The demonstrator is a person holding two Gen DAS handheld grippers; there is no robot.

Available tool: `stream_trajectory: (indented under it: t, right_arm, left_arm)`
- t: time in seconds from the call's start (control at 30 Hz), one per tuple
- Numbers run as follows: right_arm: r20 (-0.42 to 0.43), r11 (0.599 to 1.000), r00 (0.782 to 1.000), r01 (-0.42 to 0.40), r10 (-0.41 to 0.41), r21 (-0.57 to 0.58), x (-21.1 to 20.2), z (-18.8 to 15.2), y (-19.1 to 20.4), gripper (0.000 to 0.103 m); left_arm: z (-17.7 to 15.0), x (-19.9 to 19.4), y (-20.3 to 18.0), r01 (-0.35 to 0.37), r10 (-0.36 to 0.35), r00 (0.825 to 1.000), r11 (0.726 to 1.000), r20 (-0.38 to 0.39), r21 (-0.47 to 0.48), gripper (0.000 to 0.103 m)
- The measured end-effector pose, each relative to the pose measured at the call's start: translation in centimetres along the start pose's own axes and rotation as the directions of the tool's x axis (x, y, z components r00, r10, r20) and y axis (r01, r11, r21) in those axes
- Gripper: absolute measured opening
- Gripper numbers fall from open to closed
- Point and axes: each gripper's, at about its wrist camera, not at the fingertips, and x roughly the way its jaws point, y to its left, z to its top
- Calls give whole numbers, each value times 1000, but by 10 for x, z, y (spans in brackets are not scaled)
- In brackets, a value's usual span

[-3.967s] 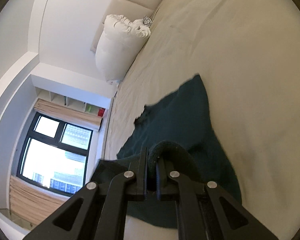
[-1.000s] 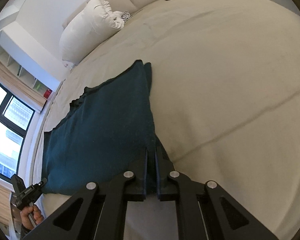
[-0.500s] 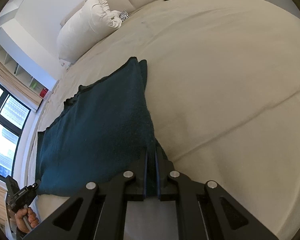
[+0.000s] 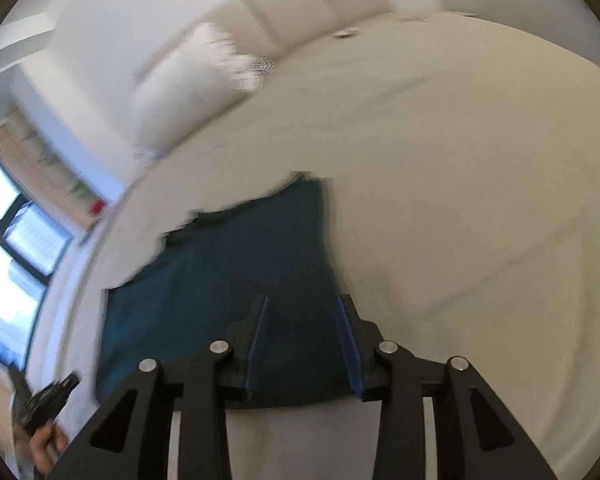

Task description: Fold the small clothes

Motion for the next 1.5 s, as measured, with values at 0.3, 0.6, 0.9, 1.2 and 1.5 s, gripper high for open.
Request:
stream_trajectory:
  t: [0.3,0.6,0.9,1.2,1.5]
  right_arm:
    - [-163,991,979,-108,121,84,77,-31,-13,20]
    - [45,981,999,-21,13,191,10,-5,-48,15]
    - [-105,962,957,-274,272,-6,112,35,84,43]
    - [-226,955,929,-278,295,103,214,37,92,38]
    - [8,950,994,-102,105,295,161,72,-17,23]
  left_arm:
    - [-2,91,-68,2,29,988,979,-152,202,10]
    - [-5,103,-66,23,9,985,983,-173,184,10]
    - [-4,119,-81,-48,88,982,973,-167,226,10]
    - [-4,125,-86,-70,113,979,968,-172,241,10]
    - [-5,124,-84,-65,107,979,970,-172,236,10]
